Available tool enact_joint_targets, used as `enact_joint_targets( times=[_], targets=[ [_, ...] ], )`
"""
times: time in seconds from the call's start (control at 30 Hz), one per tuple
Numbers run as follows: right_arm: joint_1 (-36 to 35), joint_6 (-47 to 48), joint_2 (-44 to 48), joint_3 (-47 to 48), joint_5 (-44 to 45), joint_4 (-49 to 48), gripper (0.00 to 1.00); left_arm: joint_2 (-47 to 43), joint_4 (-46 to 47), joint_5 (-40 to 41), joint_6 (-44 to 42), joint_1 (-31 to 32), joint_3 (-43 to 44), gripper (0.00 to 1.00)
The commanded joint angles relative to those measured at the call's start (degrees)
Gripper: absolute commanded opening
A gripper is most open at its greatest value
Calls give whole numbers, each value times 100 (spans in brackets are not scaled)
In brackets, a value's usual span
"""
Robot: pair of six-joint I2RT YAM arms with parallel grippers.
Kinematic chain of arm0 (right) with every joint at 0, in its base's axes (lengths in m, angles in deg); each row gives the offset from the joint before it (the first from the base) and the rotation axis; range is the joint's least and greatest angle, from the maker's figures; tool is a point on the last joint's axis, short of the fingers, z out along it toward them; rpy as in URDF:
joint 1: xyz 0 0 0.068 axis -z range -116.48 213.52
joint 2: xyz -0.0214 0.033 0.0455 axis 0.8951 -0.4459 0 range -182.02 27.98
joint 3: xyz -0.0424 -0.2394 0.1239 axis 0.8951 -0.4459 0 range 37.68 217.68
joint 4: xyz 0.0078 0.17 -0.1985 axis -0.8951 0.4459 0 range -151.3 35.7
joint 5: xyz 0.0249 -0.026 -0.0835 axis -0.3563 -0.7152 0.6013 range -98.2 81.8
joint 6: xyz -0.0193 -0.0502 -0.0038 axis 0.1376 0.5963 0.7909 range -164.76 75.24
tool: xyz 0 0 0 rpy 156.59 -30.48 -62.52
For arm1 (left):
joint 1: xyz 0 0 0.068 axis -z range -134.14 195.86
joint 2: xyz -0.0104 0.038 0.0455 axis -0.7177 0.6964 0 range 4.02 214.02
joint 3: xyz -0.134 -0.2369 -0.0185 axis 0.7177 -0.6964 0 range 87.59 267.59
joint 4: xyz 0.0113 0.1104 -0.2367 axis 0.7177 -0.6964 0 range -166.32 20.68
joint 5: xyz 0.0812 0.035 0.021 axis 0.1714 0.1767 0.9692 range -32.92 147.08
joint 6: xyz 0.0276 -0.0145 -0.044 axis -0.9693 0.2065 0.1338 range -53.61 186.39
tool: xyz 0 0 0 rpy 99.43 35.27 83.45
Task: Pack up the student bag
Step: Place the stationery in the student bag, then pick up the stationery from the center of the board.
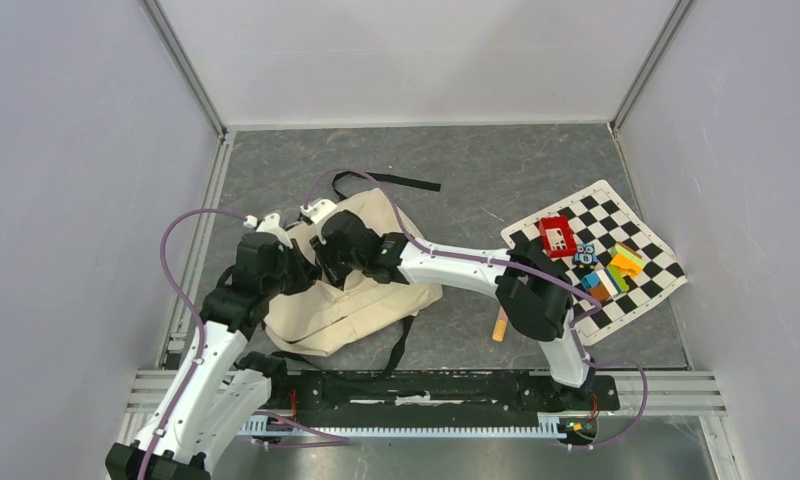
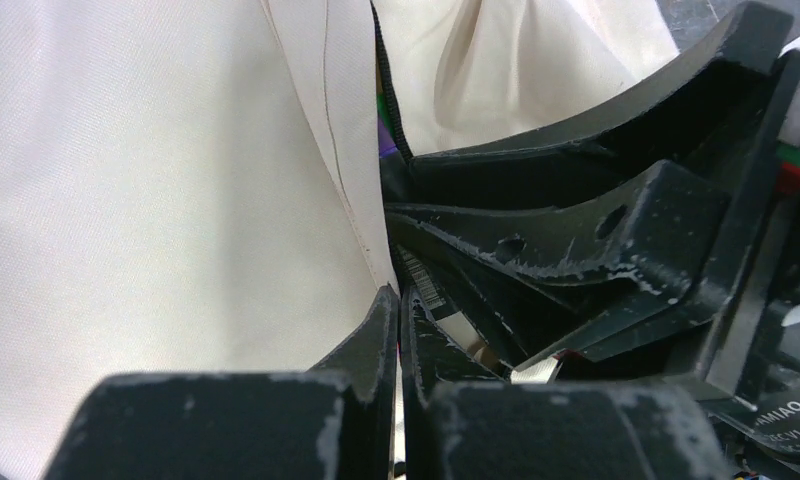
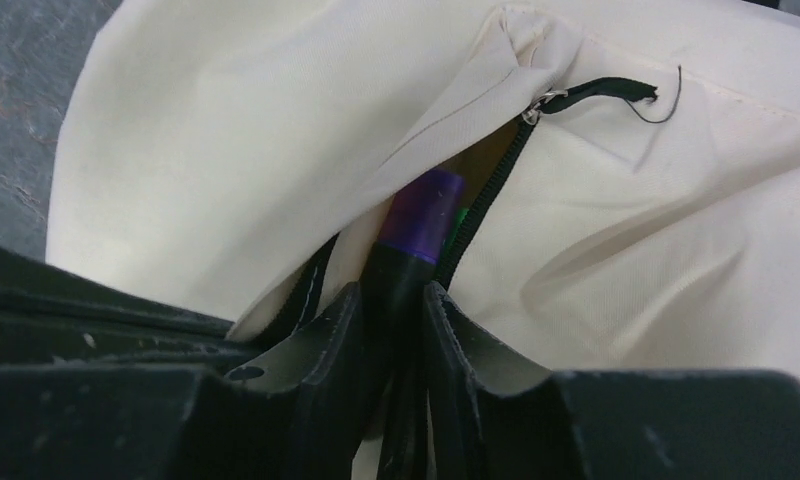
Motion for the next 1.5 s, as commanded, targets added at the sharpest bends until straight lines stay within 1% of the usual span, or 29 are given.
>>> enact_joint_targets(
  times=[0.0, 0.2, 0.33, 0.37, 0.53, 0.63, 0.77, 0.87, 0.93, 1.0, 1.07, 1.13, 1.2, 1.33, 1.47],
  targets=[
    [-15, 108, -238, 143, 17, 76, 31, -105, 179, 166, -199, -66, 150, 2],
    [17, 99, -93, 73, 431, 254, 29, -132, 170, 219, -197, -66, 151, 2],
    [115, 136, 339, -49, 468, 303, 32, -110, 159, 230, -190, -66, 156, 2],
    [133, 200, 503, -87, 380, 302, 34, -110, 159, 229, -197, -66, 163, 2],
    [185, 458, 1448, -540, 114, 342, 52, -97, 142, 271, -202, -66, 172, 2],
    [271, 463, 2078, -1040, 163, 458, 59, -122, 124, 295, -202, -66, 175, 2],
    [518, 343, 3009, -1904, 455, 838, 67, -142, 110, 334, -211, -66, 177, 2],
    [840, 212, 3721, -2685, 558, 1281, 74, -135, 106, 322, -207, -71, 177, 2],
    [1040, 65, 4273, -3253, 823, 1509, 78, -126, 97, 325, -205, -66, 180, 2],
    [1312, -77, 4714, -3832, 1045, 1728, 79, -124, 89, 337, -206, -66, 185, 2],
    [1720, -200, 5050, -4439, 1069, 1937, 80, -147, 84, 359, -204, -67, 192, 2],
    [2061, -238, 5294, -4888, 924, 2026, 79, -173, 90, 339, -208, -66, 192, 2],
    [2188, -296, 5490, -5224, 823, 2026, 79, -200, 114, 276, -211, -66, 170, 2],
    [2348, -572, 5510, -5734, 899, 2044, 78, -229, 100, 256, -213, -67, 162, 2],
    [2393, -788, 5287, -5938, 792, 2070, 72, -228, 97, 287, -214, -66, 172, 2]
  ],
)
